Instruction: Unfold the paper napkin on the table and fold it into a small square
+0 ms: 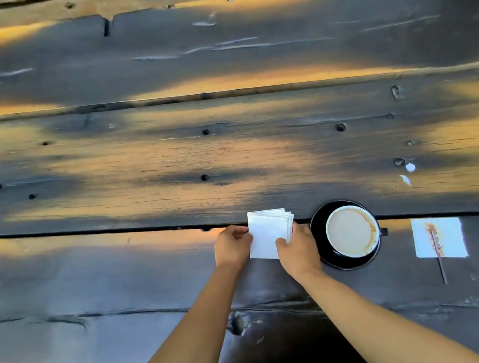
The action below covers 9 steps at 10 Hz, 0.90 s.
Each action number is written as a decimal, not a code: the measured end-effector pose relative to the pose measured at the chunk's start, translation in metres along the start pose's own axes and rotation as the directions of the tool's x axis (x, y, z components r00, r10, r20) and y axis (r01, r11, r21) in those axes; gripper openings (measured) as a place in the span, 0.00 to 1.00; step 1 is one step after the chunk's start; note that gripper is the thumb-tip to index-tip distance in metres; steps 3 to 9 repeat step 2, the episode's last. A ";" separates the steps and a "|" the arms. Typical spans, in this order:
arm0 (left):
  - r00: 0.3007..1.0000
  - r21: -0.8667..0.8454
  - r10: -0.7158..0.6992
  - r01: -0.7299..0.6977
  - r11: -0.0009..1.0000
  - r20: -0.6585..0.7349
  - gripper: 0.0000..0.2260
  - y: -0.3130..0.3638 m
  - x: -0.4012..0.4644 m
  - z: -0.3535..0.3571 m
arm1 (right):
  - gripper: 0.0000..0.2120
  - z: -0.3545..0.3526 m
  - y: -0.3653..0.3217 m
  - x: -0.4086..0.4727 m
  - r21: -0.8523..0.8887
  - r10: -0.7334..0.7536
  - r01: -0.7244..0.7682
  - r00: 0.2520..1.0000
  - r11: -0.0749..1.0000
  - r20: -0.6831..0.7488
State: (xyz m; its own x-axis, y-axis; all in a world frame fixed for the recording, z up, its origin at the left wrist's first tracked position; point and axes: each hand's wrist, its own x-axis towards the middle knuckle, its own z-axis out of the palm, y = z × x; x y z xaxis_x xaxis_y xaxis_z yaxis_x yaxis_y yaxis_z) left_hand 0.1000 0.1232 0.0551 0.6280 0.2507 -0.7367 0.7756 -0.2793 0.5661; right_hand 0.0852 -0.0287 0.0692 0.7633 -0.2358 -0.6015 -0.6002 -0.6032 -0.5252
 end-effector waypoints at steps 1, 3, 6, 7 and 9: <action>1.000 0.021 0.001 -0.001 1.000 0.006 0.05 -0.003 -0.010 -0.003 | 0.15 -0.005 0.001 -0.006 -0.037 0.026 -0.026 1.000 0.999 0.009; 1.000 0.113 0.024 -0.023 0.993 -0.005 0.06 -0.021 -0.023 -0.005 | 0.15 -0.009 0.016 -0.018 -0.088 0.051 -0.048 0.998 0.995 0.032; 1.000 0.113 0.024 -0.023 0.993 -0.005 0.06 -0.021 -0.023 -0.005 | 0.15 -0.009 0.016 -0.018 -0.088 0.051 -0.048 0.998 0.995 0.032; 1.000 0.113 0.024 -0.023 0.993 -0.005 0.06 -0.021 -0.023 -0.005 | 0.15 -0.009 0.016 -0.018 -0.088 0.051 -0.048 0.998 0.995 0.032; 1.000 0.113 0.024 -0.023 0.993 -0.005 0.06 -0.021 -0.023 -0.005 | 0.15 -0.009 0.016 -0.018 -0.088 0.051 -0.048 0.998 0.995 0.032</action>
